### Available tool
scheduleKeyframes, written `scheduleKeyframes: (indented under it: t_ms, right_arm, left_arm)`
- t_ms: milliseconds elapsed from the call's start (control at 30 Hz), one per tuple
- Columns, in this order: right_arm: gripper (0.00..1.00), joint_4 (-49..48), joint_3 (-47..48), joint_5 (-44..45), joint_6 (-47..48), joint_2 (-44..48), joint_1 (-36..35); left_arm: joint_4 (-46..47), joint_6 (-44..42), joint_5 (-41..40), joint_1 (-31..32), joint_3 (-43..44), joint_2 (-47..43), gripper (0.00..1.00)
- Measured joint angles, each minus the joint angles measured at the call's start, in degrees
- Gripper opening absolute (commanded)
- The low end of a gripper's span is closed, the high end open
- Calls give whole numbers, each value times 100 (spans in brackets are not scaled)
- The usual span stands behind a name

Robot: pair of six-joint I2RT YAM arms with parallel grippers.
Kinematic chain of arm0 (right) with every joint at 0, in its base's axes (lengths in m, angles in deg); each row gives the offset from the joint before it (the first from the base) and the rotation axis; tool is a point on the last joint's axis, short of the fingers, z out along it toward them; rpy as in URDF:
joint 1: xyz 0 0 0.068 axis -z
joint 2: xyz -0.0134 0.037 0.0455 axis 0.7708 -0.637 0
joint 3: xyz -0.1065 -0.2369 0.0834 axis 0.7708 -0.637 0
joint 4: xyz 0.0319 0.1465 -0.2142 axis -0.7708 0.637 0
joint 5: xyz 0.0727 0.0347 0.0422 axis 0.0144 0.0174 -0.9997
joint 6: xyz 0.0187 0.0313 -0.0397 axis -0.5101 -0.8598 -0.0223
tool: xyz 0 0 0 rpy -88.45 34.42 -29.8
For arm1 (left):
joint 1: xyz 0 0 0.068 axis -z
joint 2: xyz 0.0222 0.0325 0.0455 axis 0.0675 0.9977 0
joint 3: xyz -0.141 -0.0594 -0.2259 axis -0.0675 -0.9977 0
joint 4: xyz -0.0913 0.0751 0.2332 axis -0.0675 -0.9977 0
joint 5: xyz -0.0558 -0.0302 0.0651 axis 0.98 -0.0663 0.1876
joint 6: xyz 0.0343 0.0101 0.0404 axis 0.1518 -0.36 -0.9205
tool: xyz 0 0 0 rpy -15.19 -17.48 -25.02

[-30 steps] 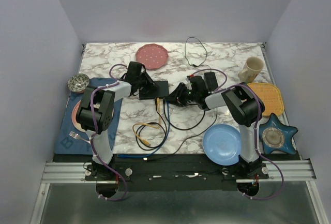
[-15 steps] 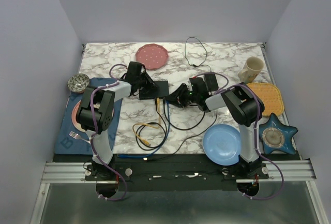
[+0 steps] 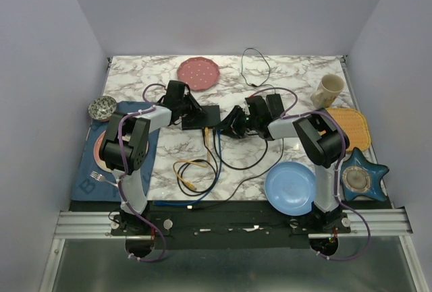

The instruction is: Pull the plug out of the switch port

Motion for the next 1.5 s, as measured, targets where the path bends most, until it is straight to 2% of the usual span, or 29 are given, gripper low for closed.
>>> scheduleKeyframes:
  t_ms: [133,333,1000,1100,1333,1500]
  right_arm:
    - [47,365,0,133,240,144,0]
    - [47,546,22,229,380,195,0]
    - [37,927,442,334,323,4,0]
    - [30,970,492,330,308,-24,0]
    - [1,1008,511,302,428,-37,-4]
    - [0,1003,507,289,496,-37,0]
  left_arm:
    - [9,2,0,0,-7,0,35]
    - [50,9,0,0,-31,-2,35]
    - [160,48,2,0,-114,-26,35]
    - [195,52,2,0,-138,-35,35]
    - [227,87,2,0,-166,-44,35]
    - [267,111,7,0,-203,-63,35]
